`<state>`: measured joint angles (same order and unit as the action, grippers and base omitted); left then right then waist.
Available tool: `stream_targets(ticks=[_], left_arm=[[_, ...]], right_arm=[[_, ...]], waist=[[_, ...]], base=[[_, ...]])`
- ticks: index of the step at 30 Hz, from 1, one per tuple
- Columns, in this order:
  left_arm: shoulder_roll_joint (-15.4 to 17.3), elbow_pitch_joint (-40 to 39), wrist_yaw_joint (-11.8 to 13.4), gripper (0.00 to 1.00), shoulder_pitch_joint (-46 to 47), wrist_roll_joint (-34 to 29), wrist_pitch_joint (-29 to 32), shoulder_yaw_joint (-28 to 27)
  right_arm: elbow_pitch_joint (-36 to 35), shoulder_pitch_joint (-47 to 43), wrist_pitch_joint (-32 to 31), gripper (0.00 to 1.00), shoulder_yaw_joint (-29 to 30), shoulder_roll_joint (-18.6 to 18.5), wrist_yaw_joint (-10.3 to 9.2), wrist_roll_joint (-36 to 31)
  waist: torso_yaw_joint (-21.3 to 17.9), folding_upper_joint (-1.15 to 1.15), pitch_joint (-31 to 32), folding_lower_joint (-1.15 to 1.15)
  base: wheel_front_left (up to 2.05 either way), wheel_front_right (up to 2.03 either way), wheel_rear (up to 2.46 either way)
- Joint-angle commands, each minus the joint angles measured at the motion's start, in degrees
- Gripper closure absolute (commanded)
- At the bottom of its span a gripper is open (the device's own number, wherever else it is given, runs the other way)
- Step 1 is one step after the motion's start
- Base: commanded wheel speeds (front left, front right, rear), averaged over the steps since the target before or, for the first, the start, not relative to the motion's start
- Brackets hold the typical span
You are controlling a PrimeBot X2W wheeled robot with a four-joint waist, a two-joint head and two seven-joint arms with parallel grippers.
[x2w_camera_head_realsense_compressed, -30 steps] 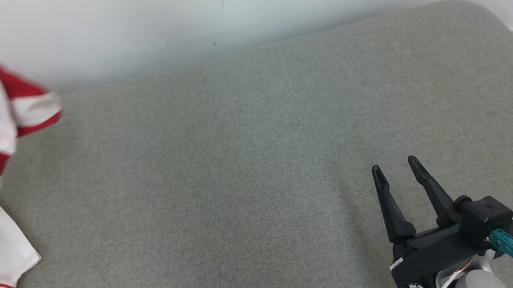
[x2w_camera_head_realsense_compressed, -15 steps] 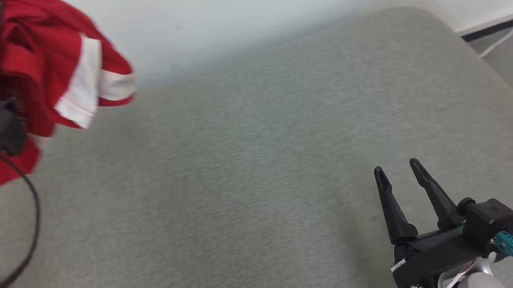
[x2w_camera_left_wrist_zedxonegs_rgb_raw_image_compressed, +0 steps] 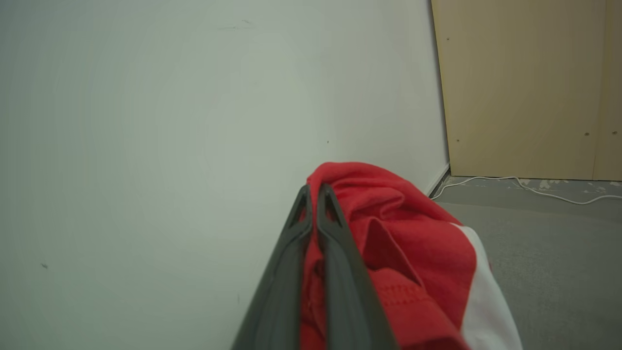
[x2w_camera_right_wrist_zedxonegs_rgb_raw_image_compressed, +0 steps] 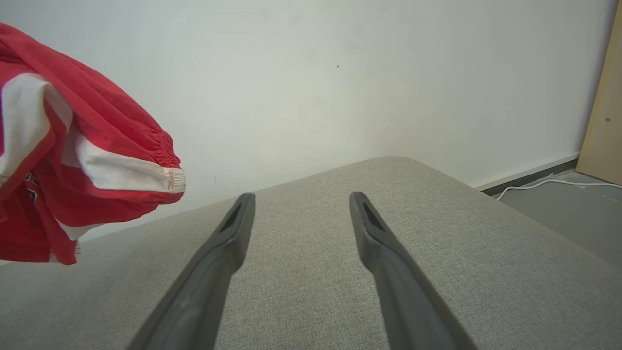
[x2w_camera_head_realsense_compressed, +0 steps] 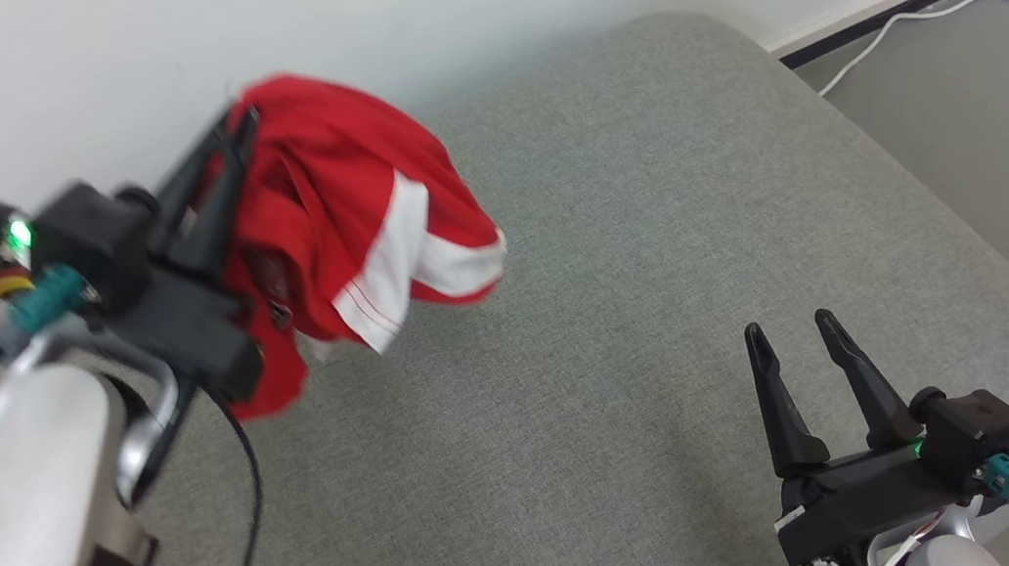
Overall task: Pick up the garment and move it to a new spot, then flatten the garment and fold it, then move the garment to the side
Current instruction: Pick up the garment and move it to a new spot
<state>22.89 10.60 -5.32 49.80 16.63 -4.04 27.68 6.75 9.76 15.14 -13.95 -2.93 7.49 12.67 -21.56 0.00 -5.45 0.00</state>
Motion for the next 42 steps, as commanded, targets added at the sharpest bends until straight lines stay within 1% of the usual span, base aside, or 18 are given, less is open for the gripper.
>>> stream_targets(ticks=[1,2,3,9,16,20,21,22,23,29,36,39,42], left_arm=[[-0.12,-0.47,0.55,1.00,-2.01,0.88,-0.44,0.12],[-0.39,-0.53,0.85,1.00,-4.49,1.44,-0.86,0.62],[-0.39,-0.53,0.85,1.00,-4.49,1.44,-0.86,0.62],[-0.12,2.80,2.33,1.00,-11.49,2.86,-3.19,0.81],[-0.52,11.05,1.65,1.00,-14.47,2.64,-7.53,2.29],[-2.20,15.60,1.66,1.00,-14.34,2.70,-9.83,2.44],[-2.62,16.66,1.58,0.82,-14.25,2.63,-10.17,2.59],[-3.03,17.43,1.58,0.51,-14.23,2.53,-10.41,2.62],[-3.65,17.93,1.82,0.00,-14.37,2.42,-10.66,2.60],[-6.44,16.92,2.97,0.00,-17.39,2.06,-11.12,2.34],[-9.17,7.96,6.62,0.00,-23.72,0.83,-11.16,-0.51],[-10.25,4.94,7.38,0.00,-26.80,0.61,-11.17,-1.34],[-10.86,3.73,7.40,0.00,-28.44,0.48,-11.17,-1.83]], right_arm=[[-0.14,-0.20,0.12,0.00,-0.20,0.06,0.00,0.31],[-0.23,-0.20,0.12,0.00,-0.27,0.07,0.00,0.43],[-0.23,-0.20,0.12,0.00,-0.27,0.07,0.00,0.43],[0.14,-0.34,0.12,0.00,-0.40,0.07,0.00,-0.09],[0.78,0.68,0.12,0.00,-0.99,0.07,0.00,-0.72],[1.18,1.05,0.12,0.00,-1.47,0.06,0.00,-0.93],[1.32,1.03,0.12,0.00,-1.42,0.05,0.00,-1.02],[1.51,1.07,0.12,0.00,-1.55,0.05,0.00,-1.12],[1.73,1.02,0.12,0.00,-1.63,0.05,0.00,-1.21],[2.14,-0.19,0.12,0.00,-1.27,0.04,0.00,-1.36],[1.62,-0.94,0.12,0.00,-0.45,0.04,0.00,-1.63],[1.61,-0.96,0.12,0.00,-0.31,0.03,0.00,-1.71],[1.59,-0.95,0.12,0.00,-0.18,0.03,0.00,-1.76]], waist=[[-0.27,0.00,-0.40,0.00],[-0.26,0.00,-0.67,0.00],[-0.26,0.00,-0.67,0.00],[0.94,0.00,-1.24,0.00],[3.77,0.00,-1.67,0.00],[5.34,0.00,-1.68,0.00],[5.78,0.00,-1.64,0.00],[6.08,0.00,-1.56,0.00],[6.44,0.00,-1.38,0.00],[8.37,0.00,-0.15,0.00],[10.83,0.00,-0.50,0.00],[11.91,0.00,-0.62,0.00],[12.76,0.00,-0.75,0.00]], base=[[0.00,0.00,0.00],[0.00,0.00,0.00],[0.00,0.00,0.00],[0.00,0.00,0.00],[0.00,0.00,0.00],[0.00,0.00,0.00],[0.00,0.00,0.00],[0.00,0.00,0.00],[0.00,0.00,0.00],[0.00,0.00,0.00],[0.00,0.00,0.00],[0.00,0.00,0.00],[0.00,0.00,0.00]])
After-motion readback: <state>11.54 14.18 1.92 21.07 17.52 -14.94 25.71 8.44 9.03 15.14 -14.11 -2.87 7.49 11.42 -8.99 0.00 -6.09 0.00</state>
